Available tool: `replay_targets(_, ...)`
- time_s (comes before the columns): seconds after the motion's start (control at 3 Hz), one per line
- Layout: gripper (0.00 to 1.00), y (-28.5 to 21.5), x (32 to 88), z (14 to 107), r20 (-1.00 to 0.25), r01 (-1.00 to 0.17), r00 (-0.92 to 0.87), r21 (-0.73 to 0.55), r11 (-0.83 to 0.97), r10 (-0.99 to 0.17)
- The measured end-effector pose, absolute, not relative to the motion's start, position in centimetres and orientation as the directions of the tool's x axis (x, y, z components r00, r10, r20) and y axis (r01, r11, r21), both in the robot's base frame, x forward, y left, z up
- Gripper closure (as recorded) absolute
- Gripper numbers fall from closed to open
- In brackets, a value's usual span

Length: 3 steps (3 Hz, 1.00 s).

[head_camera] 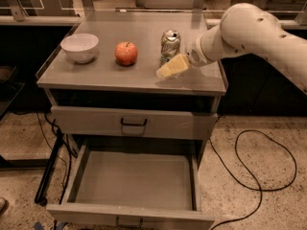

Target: Place 7up can into middle drawer

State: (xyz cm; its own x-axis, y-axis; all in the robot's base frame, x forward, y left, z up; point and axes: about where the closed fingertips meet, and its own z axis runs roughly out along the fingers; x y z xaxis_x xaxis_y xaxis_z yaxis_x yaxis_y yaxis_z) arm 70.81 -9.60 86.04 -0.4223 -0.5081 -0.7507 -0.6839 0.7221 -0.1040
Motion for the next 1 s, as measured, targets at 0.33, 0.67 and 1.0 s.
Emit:
replay_targets(0.33, 0.00, -7.7, 73.3, 86.2, -0.789, -0.687, -0.398, -0.082, 0.722, -0.468)
replay_targets(0.67, 0.00, -6.6, 74.6, 86.4, -0.807, -0.692, -0.381, -0.074, 0.718, -0.450)
replay_targets(1.0, 0.00, -5.8, 75.4, 86.2, -0.818, -0.695, -0.380, -0.055, 0.717, -0.431)
